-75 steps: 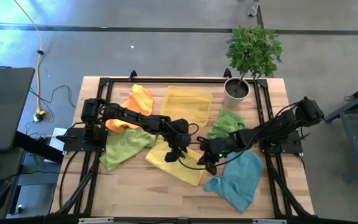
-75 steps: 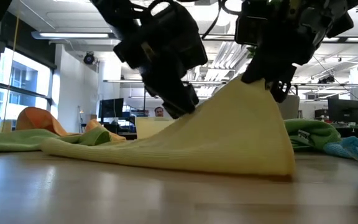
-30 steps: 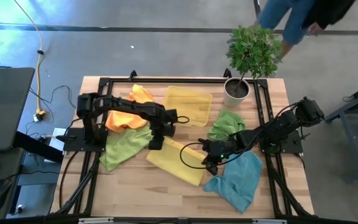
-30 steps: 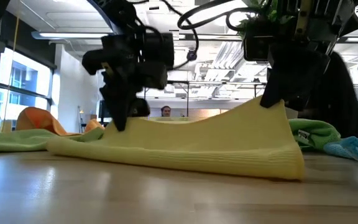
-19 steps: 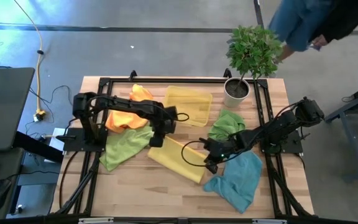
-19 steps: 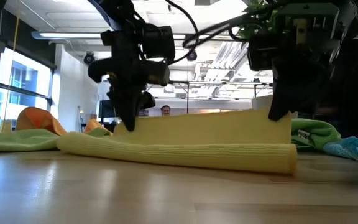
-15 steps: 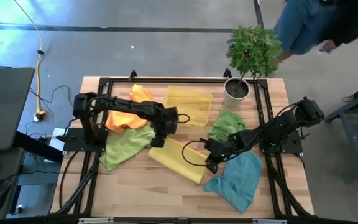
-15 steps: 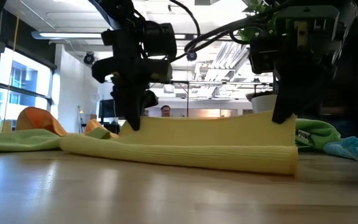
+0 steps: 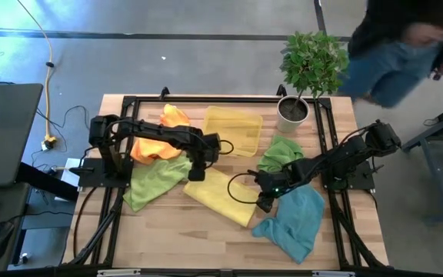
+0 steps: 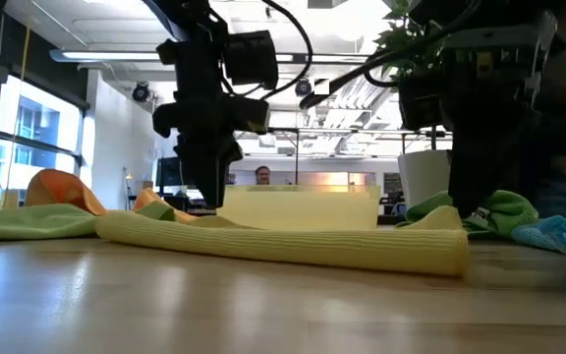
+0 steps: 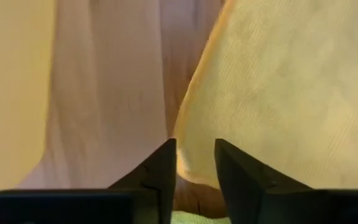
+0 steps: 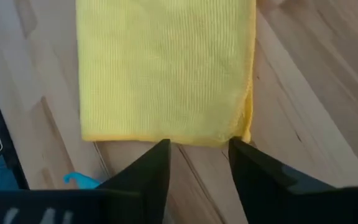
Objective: Fold microfiber towels
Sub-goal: Fold the yellow microfiber towel
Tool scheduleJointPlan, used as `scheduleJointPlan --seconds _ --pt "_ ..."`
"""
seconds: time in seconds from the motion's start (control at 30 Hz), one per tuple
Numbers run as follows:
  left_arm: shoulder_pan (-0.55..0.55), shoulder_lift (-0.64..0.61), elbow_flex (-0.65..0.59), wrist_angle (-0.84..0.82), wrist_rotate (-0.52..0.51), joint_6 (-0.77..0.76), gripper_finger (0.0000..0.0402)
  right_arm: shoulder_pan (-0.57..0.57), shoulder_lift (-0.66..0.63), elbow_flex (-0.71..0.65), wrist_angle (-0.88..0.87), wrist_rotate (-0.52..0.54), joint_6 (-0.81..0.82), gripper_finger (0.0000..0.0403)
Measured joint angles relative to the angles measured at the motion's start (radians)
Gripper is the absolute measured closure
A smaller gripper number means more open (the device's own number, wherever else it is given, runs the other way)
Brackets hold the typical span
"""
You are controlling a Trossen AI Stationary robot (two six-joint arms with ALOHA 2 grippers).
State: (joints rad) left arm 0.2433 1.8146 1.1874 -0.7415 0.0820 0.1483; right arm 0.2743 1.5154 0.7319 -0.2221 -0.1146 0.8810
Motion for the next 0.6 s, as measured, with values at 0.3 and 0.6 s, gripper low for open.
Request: scheduleJointPlan --seconds 0.3,0.6 --pt "-0.095 -0.036 0.07 -0.135 0.055 -0.127 0.0273 0.037 0.0 0.134 -0.231 0.071 -0.31 0.0264" --pt "-0.261 -0.047 0.051 -0.061 0.076 -0.302 0.0277 0.105 0.0 0.174 -0.283 0.256 -0.576 0.0281"
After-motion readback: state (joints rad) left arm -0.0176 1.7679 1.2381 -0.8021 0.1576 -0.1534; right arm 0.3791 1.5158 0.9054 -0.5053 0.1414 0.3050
